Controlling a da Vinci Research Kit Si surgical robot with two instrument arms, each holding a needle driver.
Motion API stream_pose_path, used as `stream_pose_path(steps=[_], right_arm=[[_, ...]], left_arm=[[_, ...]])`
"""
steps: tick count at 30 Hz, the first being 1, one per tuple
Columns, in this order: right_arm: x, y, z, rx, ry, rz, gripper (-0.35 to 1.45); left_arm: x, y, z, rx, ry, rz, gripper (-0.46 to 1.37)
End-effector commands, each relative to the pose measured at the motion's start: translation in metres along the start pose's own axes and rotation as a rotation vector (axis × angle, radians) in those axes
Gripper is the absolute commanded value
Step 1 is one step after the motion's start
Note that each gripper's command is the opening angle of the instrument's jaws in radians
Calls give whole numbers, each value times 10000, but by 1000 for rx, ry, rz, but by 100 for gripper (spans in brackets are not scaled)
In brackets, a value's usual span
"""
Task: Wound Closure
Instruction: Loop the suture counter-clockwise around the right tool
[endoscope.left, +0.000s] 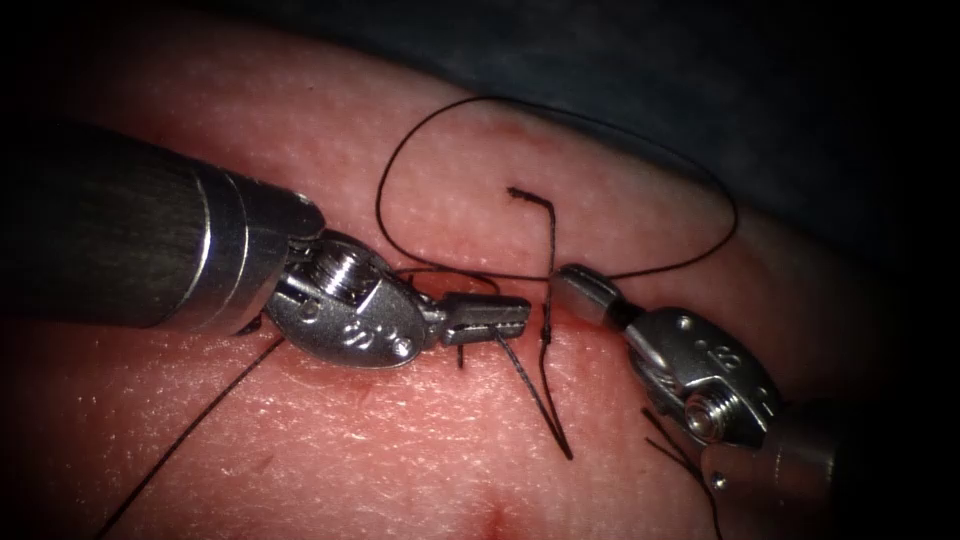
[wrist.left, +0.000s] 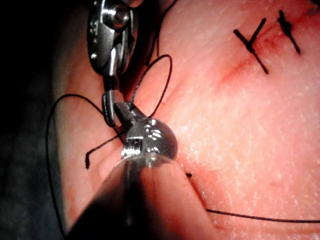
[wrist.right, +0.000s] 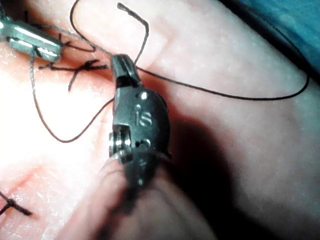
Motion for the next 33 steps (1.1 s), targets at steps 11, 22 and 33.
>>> stream_pose_path(steps=[11,22,33], right_arm=[[-16,-1,0,357,-8,-329,-35],[-19,-27,13,535,6,-427,-35],[-8,-38,15,541,66,-424,-35]], left_arm=[[-5,-14,13,-7,-1,19,-35],[-23,-8,29,-25,-3,42,-35],[-30,17,47,-30,13,34,-35]])
